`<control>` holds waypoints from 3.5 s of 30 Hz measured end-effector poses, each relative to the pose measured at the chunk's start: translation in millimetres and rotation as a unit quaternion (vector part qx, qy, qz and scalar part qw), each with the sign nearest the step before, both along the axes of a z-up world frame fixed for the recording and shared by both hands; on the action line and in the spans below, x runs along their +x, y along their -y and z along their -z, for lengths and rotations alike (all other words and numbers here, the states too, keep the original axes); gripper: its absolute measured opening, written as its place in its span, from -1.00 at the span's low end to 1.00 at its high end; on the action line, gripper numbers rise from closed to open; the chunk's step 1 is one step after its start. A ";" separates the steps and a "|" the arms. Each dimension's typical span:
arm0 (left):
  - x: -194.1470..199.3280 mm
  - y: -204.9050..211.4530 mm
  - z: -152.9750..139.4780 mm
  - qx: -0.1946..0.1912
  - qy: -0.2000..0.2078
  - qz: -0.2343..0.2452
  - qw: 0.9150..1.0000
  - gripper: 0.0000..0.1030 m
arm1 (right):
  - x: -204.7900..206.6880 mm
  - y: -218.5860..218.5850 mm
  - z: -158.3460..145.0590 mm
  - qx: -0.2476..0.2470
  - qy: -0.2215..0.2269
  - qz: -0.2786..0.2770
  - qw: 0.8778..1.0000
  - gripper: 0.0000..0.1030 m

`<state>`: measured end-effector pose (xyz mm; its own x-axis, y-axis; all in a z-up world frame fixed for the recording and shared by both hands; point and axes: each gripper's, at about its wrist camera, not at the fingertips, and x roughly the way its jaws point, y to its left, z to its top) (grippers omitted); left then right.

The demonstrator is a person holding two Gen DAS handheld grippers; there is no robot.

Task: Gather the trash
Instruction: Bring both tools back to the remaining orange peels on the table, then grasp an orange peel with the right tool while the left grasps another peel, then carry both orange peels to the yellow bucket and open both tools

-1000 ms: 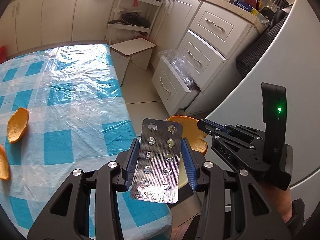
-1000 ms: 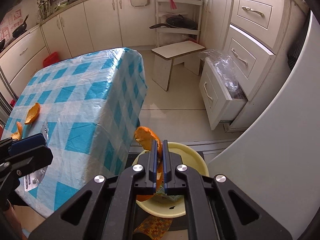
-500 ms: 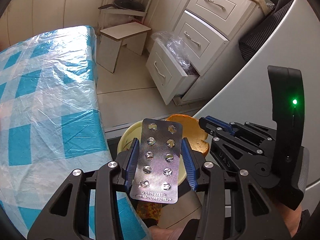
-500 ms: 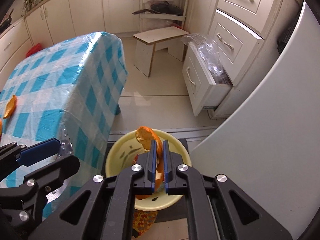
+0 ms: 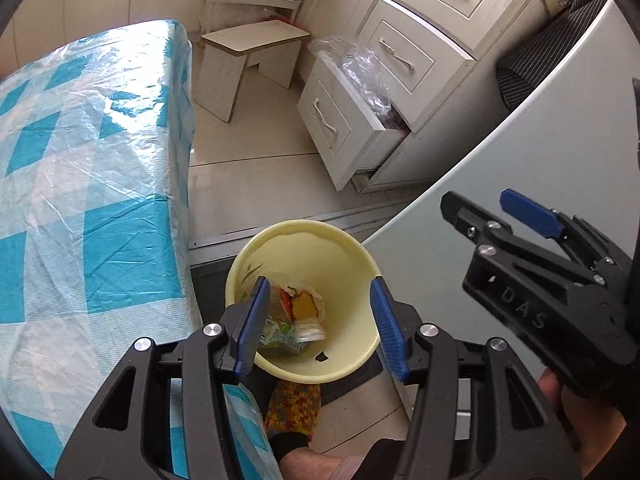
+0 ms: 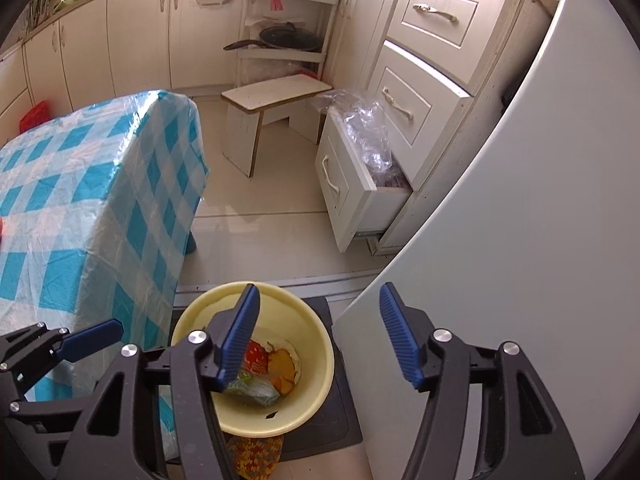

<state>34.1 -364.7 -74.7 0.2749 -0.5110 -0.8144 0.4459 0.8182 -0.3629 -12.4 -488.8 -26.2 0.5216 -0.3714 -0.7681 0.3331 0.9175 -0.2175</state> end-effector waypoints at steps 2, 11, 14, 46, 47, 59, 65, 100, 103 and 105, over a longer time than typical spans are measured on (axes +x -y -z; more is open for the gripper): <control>0.9 -2.8 -2.8 0.005 0.008 -0.004 1.000 0.02 | -1.4 -1.1 -5.4 0.000 0.013 0.001 1.000 0.25; -0.7 -34.8 -33.2 0.036 0.075 -0.042 0.996 0.25 | -5.0 -6.1 -24.7 0.002 0.057 0.000 0.998 0.31; -1.3 -51.0 -44.7 0.039 0.091 -0.056 0.994 0.27 | -2.7 -11.8 -29.3 0.004 0.065 -0.009 0.998 0.32; -0.4 -258.5 -67.1 0.104 0.130 -0.243 0.956 0.39 | 51.0 -125.8 -41.0 0.122 0.083 -0.163 0.975 0.40; -0.9 -270.7 -65.3 0.105 0.126 -0.255 0.953 0.40 | 53.3 -133.7 -39.9 0.135 0.081 -0.174 0.972 0.40; 7.5 -327.7 -29.8 0.098 0.071 -0.293 0.948 0.41 | 93.1 -231.6 -9.3 0.200 0.035 -0.260 0.944 0.40; 10.5 -339.2 -22.6 0.088 0.055 -0.292 0.951 0.41 | 115.8 -257.7 19.7 0.212 0.003 -0.266 0.940 0.19; 10.9 -284.6 -39.0 0.022 0.078 -0.191 0.978 -0.88 | 79.0 -170.9 -22.0 0.168 0.069 -0.223 0.958 -0.88; 8.2 -253.2 -46.9 0.008 0.079 -0.159 0.984 -0.88 | 61.3 -131.3 -28.1 0.145 0.082 -0.178 0.970 -0.88; 4.8 -227.3 -52.1 -0.001 0.082 -0.135 0.988 -0.88 | 50.4 -106.8 -27.2 0.133 0.083 -0.146 0.977 -0.88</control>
